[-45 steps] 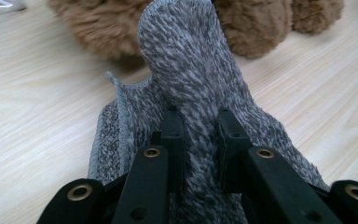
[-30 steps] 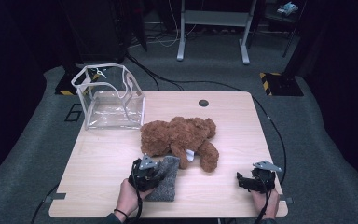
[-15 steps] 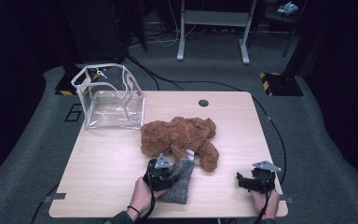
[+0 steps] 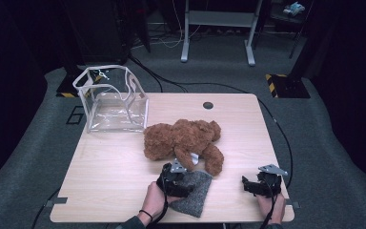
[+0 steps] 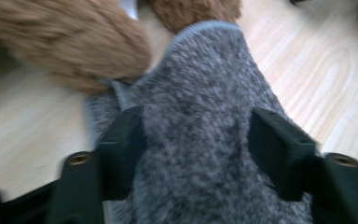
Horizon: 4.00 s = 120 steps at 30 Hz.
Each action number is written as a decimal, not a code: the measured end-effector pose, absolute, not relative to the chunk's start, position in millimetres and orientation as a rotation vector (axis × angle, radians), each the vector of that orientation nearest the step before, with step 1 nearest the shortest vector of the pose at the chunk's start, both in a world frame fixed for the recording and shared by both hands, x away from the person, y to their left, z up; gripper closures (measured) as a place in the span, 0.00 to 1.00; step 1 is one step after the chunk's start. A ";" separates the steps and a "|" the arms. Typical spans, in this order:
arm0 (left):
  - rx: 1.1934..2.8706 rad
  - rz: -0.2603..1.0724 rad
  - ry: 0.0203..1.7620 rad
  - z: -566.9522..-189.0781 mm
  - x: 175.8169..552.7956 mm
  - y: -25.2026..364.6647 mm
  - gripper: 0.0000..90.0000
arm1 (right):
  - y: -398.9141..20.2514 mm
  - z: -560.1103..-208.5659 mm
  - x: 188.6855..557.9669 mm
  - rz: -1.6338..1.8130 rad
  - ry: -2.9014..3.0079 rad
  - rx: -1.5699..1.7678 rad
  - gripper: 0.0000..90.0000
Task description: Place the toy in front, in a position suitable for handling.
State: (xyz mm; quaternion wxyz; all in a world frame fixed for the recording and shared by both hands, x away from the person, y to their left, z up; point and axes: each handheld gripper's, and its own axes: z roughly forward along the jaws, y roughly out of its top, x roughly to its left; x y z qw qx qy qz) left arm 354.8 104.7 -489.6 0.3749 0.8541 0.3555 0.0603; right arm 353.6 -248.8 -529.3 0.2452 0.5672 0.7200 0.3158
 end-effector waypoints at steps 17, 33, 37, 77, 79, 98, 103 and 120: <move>2.130 0.304 1.164 -500.7 352.6 202.4 0.10 | -230.9 -504.9 345.4 0.987 2.024 1.563 0.01; 2.124 0.451 1.303 -523.1 355.8 234.4 0.00 | -125.7 -472.0 331.6 1.108 2.312 1.242 0.00; 2.111 0.498 1.291 -526.3 356.4 234.3 0.00 | -102.0 -475.8 331.1 1.116 2.373 1.169 0.00; 2.057 0.542 1.256 -531.8 352.3 239.4 0.00 | -69.3 -513.8 330.2 1.030 2.503 1.070 0.88; 2.057 0.542 1.256 -531.7 352.3 239.4 0.00 | -70.4 -513.4 329.6 1.037 2.498 1.066 0.89; 2.057 0.542 1.256 -531.8 352.4 239.4 0.00 | -99.6 -494.0 320.9 1.098 2.428 1.096 0.90; 2.057 0.542 1.257 -531.7 352.4 239.4 0.00 | -111.3 -486.3 318.2 1.097 2.404 1.091 0.90; 2.056 0.544 1.255 -531.9 352.3 239.4 0.00 | -158.1 -481.9 308.3 1.046 2.312 1.203 0.90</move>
